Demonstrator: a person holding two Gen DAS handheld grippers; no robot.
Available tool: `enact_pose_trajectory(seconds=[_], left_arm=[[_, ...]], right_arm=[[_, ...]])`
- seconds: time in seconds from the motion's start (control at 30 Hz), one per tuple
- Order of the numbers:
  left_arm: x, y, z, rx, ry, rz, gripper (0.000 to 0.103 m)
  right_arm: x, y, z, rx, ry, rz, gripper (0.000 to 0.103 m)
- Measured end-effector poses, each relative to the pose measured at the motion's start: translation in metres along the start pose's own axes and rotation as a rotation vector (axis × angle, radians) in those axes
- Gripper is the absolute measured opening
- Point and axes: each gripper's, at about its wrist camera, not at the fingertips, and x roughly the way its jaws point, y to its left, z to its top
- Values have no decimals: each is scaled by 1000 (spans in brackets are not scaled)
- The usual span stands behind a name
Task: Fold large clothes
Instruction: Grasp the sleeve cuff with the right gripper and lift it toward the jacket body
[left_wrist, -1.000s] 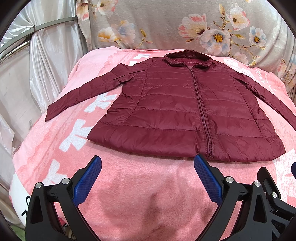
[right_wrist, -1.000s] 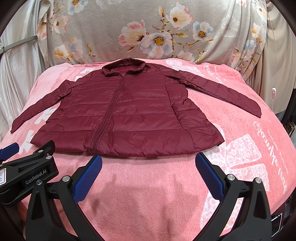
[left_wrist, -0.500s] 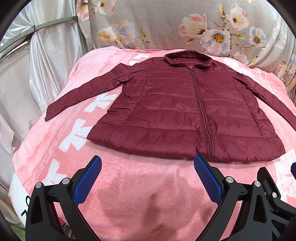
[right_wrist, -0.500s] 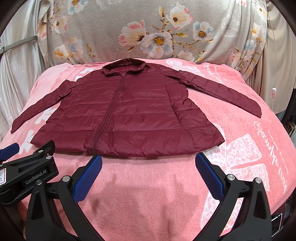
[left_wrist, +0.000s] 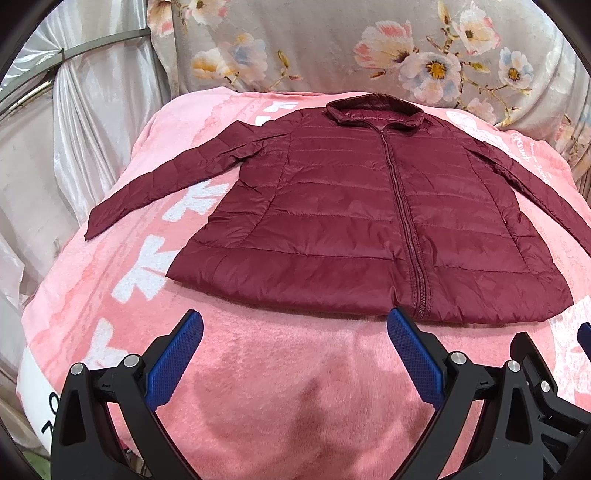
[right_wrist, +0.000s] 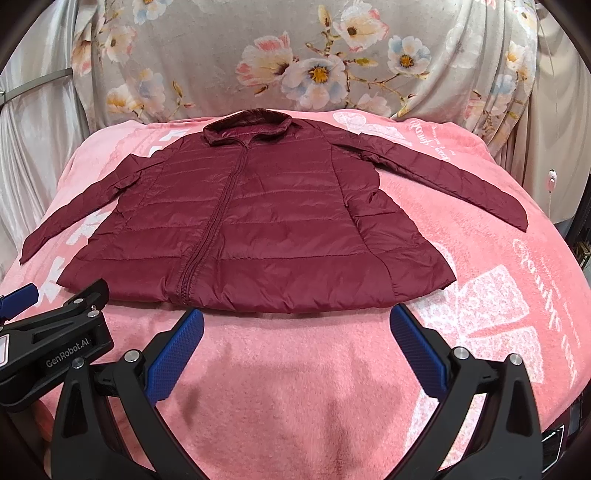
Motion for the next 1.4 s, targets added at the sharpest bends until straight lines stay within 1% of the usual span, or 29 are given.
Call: enact_pose_trajectory(seconds=[0.2,0.37,0.47,0.53,0.63,0.7,0.83,0.87,0.93,1.0,1.07,1.17,1.23,1.3,1.33,1.37,1.4], left_arm=[[15,2,7,-25,16,8,97],[25,10,16,-52,30,3,97],[30,13,21,-60,17,10,97],[33,13,26,-49,7,5,97],[43,13,34,-36,2,30,97],[48,14,37,-28,0,39,97],[62,19,41,-24,-15,55,97],[66,21,42,-26,-16,62,97],[73,25,45,-39,-9,69,97],[81,29,48,-56,0,76,97],[87,33,52,-68,3,94,97],[97,38,58,-70,20,104,97],[105,39,64,-64,39,110,97],[110,40,69,-67,44,119,97],[112,41,71,-73,43,123,97],[115,43,75,-80,40,122,97],[117,44,77,-82,40,121,97]], right_arm=[[14,-8,8,15,18,15,98],[31,-36,20,86,33,-12,98],[44,-65,28,155,46,-15,98],[53,-92,35,212,52,-19,98],[69,-144,49,335,41,-52,98],[81,-185,55,443,38,-84,98],[103,-276,56,720,-4,-94,98],[108,-292,55,761,-12,-97,98],[122,-333,55,851,-24,-129,98],[132,-359,57,893,-36,-160,98],[142,-381,63,906,-57,-200,98],[160,-400,69,926,-73,-202,98],[174,-414,72,960,-68,-188,93],[182,-423,74,978,-85,-217,80],[183,-425,74,979,-97,-237,77],[186,-429,76,977,-103,-252,68],[188,-431,77,976,-105,-258,53]])
